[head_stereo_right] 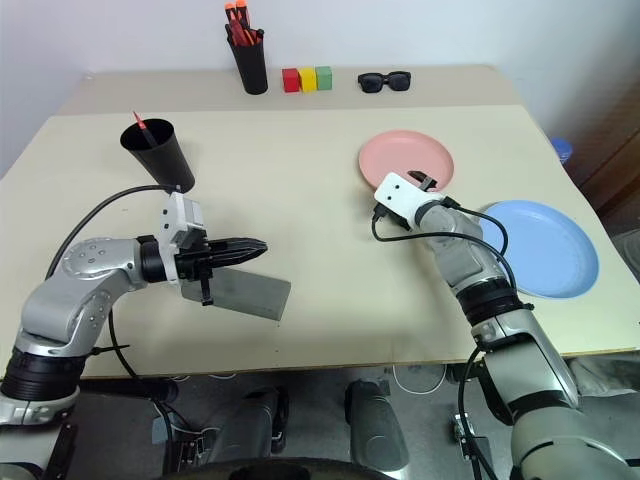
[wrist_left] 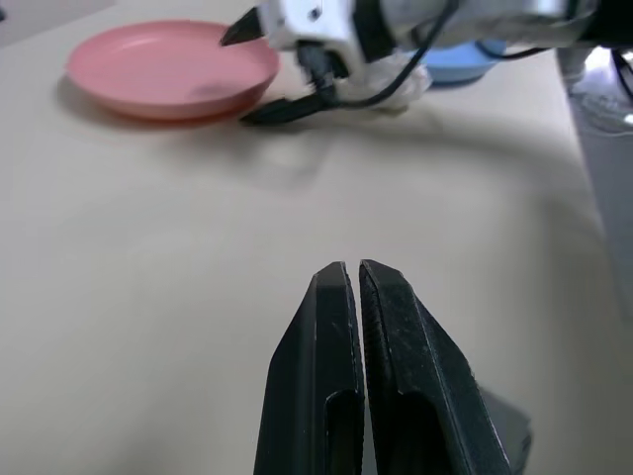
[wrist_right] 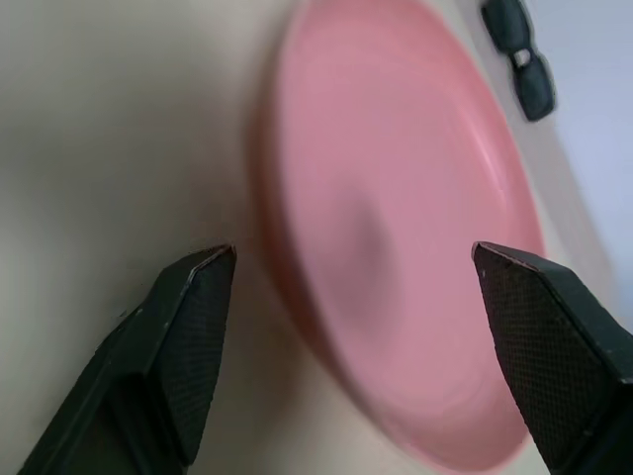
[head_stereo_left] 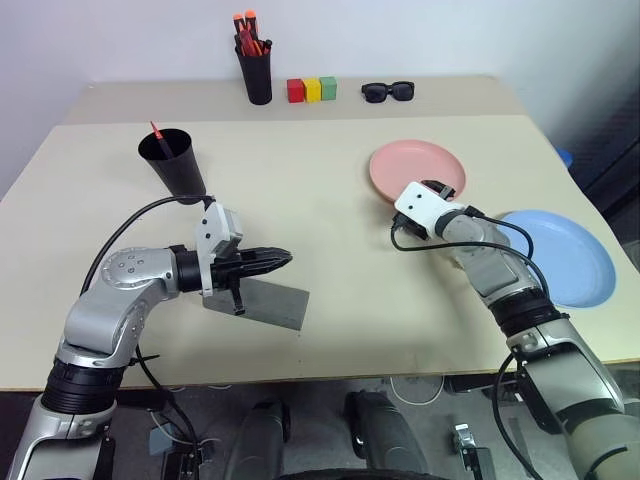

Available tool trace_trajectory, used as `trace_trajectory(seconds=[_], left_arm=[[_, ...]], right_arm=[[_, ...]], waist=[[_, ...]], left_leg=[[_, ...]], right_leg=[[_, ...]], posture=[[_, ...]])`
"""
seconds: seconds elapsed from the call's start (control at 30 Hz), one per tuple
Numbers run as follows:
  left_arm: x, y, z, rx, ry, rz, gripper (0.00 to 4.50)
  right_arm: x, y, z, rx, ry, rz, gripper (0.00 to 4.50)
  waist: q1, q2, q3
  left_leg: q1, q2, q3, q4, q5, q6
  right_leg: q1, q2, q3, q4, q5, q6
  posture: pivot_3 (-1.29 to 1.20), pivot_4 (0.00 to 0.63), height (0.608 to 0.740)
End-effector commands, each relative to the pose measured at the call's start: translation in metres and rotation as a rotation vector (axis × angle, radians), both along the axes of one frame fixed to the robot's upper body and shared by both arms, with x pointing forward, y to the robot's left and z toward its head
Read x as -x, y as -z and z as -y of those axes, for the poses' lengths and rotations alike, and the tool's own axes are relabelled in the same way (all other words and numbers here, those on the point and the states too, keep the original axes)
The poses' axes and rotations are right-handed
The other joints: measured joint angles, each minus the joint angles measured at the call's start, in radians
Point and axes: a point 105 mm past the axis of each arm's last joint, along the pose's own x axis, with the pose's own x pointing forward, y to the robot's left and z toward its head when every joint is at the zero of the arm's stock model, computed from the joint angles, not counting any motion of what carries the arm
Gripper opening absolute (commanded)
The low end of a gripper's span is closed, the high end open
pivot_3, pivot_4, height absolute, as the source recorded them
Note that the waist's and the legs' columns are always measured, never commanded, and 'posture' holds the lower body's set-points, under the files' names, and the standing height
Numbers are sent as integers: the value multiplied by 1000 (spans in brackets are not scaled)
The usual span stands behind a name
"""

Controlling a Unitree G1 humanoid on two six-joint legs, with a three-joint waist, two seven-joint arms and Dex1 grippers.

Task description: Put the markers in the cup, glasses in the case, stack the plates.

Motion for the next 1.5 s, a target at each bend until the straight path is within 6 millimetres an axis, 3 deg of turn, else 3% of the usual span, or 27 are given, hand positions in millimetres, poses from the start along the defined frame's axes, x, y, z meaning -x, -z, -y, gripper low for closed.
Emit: trace_trajectory(seconds=[0.03,0.2,0.37,0.5,0.63,0.77,0.93,1.07,1.23,1.5], left_arm=[[7,-8,9,20,23,28,81],[9,-9,17,42,14,22,81],[5,-8,30,78,1,27,81],[6,-7,46,107,47,24,81],[7,-4,57,112,122,13,81],[21,-2,83,139,312,-18,81],[23,5,103,124,405,-9,81],[24,5,109,131,434,-3,81],[24,7,105,119,419,2,81],[24,7,99,127,364,11,81]], right_arm=[[-7,-5,-1,23,-17,38,2514],[-2,-7,-4,53,-65,71,49],[16,-35,0,107,-108,180,49],[47,-69,23,43,-71,217,49],[90,-86,58,26,-14,149,49],[146,-75,96,61,80,-40,49],[184,-46,115,62,170,-196,49],[191,-40,111,3,171,-238,1483],[184,-42,104,34,136,-219,4023],[154,-35,63,-120,-8,-183,4023]], waist=[[1,0,0],[1,0,0],[5,1,0],[13,1,0],[28,1,0],[42,2,0],[27,2,-1],[23,2,-1],[32,2,-1],[31,2,0]], left_leg=[[0,0,0,0,0,0],[0,0,0,0,0,0],[0,0,-1,0,0,0],[-1,-1,-1,0,0,0],[0,-1,-1,1,0,0],[0,-1,-1,1,0,0],[4,-1,2,3,0,0],[12,0,3,2,0,0],[15,0,3,1,0,0],[14,0,2,0,-1,1]], right_leg=[[0,0,0,0,0,0],[0,0,0,0,0,0],[0,0,0,0,0,0],[0,-1,0,0,0,0],[1,0,0,0,0,0],[3,0,-1,-2,-1,1],[7,0,2,-3,-3,-2],[13,0,3,-3,-6,-1],[17,0,3,-6,-7,-1],[18,0,2,-9,-7,-1]], posture=[[0,150,740],[0,150,740],[0,150,740],[0,150,740],[0,150,740],[0,150,740],[0,150,740],[0,150,740],[0,150,740],[0,150,740]])
